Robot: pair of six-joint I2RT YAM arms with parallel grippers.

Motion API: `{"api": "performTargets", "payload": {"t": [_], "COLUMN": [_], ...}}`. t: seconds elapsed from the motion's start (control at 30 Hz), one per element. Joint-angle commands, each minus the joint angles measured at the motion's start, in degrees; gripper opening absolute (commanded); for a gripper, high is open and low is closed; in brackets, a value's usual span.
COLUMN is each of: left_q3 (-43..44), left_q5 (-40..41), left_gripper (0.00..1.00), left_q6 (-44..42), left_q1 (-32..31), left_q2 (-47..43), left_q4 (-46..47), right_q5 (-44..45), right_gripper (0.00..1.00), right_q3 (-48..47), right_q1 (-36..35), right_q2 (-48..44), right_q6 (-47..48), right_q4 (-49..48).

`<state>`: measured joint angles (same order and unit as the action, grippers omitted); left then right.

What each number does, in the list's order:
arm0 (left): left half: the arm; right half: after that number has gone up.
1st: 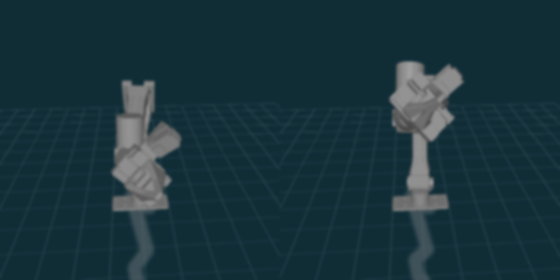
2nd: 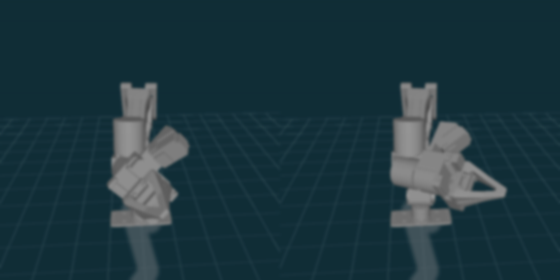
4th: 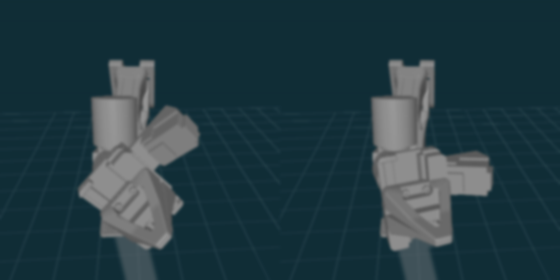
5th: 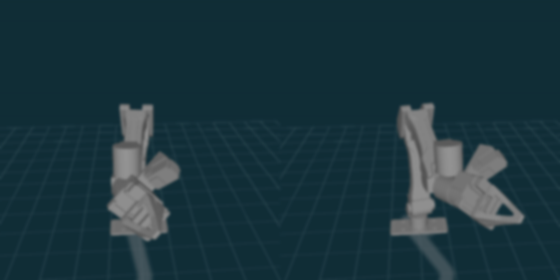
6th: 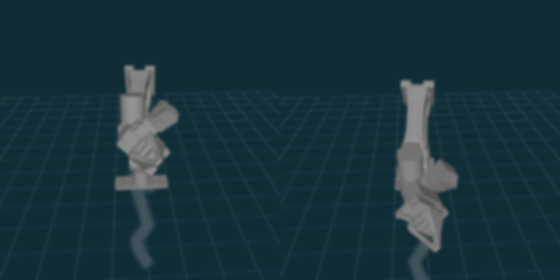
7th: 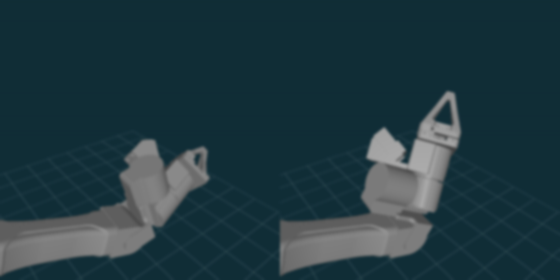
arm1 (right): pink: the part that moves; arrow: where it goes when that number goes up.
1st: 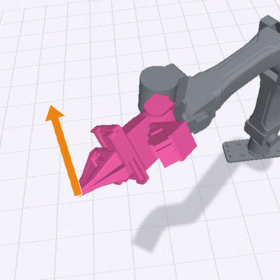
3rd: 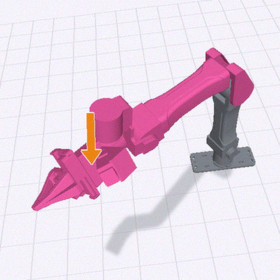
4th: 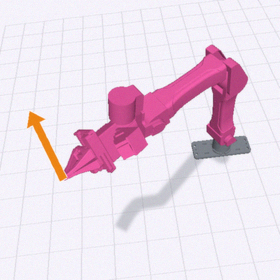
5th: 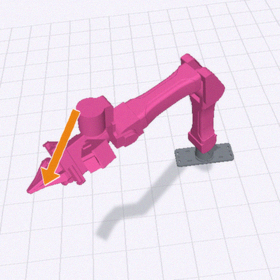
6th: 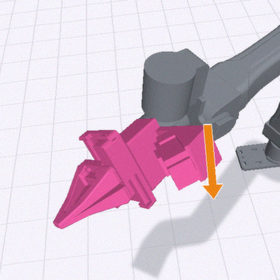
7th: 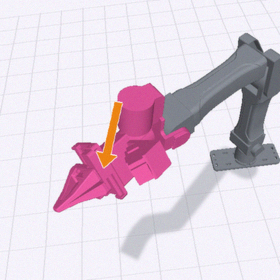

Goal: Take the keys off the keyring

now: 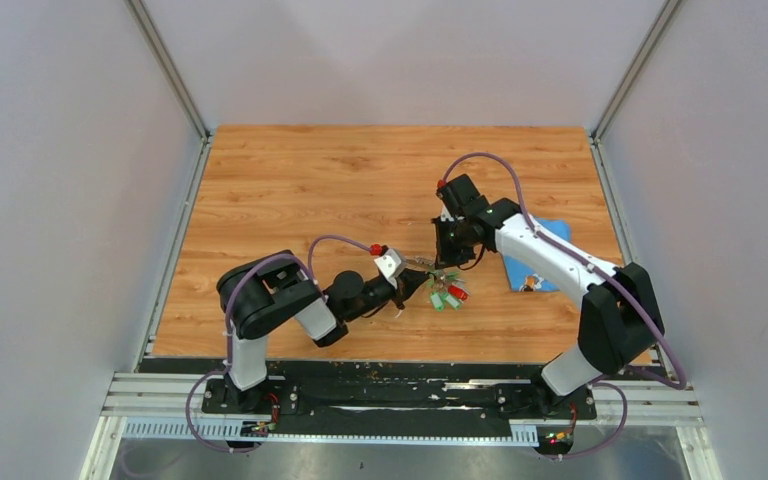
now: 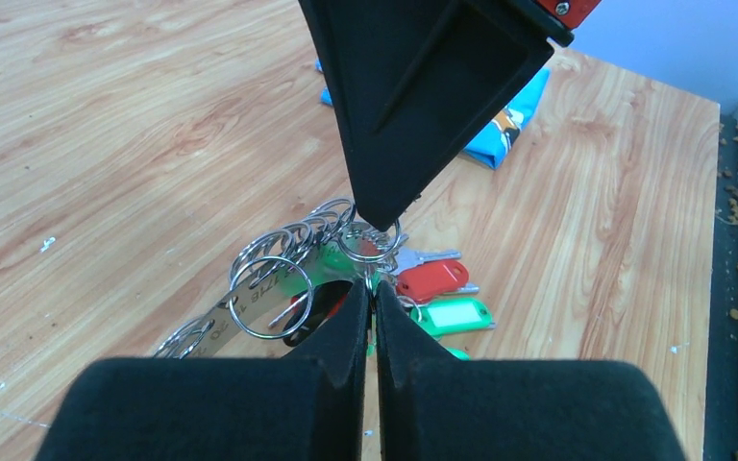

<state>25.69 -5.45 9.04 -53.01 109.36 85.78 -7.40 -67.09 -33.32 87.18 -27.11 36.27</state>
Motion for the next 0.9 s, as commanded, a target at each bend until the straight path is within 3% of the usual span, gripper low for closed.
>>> {"api": "performTargets", "payload": {"t": [0.0,0.2,0.53,0.7,0.87], "left_q3": [-0.22,0.33,4.55,5.78,7.44], "left_q5": [-1.33,-3.83,-14.84,-15.53,-15.03], "left_gripper": [0.00,0.00,0.00,0.00,0.00], "left_q6": [-2.89,-3.82,-2.69,-1.63,-0.69], "left_q1": [1.05,1.93,1.95,1.86,1.94], "left_q2": [-1.78,-2.44,-0.90,-0.47,0.24], "left_q4": [-5.30,-7.84,-12.22,-13.79,-15.87], "right_q5": [2.40,6.19,7.07,7.01,6.77], "right_gripper": [0.01,0.01,0.01,0.01,0.15], "right_q3": [-2.83,-4.03,-1.86,-0.28,0.54], "right_q1": [-0.23,-2.07,-1.78,-1.36,-0.97], "right_q2": [1.57,2.91,-0.30,-2.11,-2.97], "right_q6": [7.18,7.99,-3.50,-7.05,-8.85], "right_q4": [4.85,6.46,3.52,1.39,0.47]}}
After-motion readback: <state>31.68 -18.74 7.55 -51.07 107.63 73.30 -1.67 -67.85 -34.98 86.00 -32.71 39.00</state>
